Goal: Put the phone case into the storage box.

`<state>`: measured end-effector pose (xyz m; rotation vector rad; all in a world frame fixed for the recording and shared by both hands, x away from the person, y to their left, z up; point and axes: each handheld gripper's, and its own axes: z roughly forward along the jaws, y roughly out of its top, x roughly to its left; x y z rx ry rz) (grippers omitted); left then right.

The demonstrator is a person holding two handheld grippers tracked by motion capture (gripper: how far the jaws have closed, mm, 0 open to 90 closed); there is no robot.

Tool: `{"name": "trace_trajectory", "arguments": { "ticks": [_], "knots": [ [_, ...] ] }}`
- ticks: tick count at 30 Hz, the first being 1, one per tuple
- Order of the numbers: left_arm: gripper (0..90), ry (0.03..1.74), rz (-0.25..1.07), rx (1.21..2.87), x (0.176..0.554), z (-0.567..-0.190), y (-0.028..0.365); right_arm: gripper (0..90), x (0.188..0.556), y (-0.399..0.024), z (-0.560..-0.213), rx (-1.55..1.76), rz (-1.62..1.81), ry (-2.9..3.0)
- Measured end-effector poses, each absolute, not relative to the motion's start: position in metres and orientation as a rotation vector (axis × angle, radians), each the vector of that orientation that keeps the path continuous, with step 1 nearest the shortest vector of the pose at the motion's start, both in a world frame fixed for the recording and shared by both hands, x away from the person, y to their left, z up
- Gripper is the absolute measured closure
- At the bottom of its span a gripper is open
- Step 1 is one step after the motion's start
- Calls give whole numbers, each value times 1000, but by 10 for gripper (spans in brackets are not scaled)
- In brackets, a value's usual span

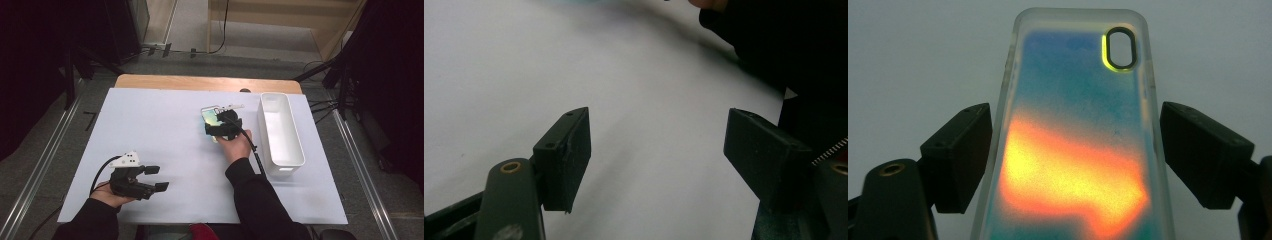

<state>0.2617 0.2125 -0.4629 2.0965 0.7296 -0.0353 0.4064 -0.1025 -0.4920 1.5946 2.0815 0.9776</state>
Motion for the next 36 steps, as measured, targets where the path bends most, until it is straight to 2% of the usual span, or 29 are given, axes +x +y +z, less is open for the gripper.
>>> {"name": "trace_trajectory", "arguments": {
  "ticks": [36],
  "knots": [
    [266, 780, -82, 2052, 267, -464, 214, 151, 345, -122, -431, 1486, 1230, 2352]
  ]
}}
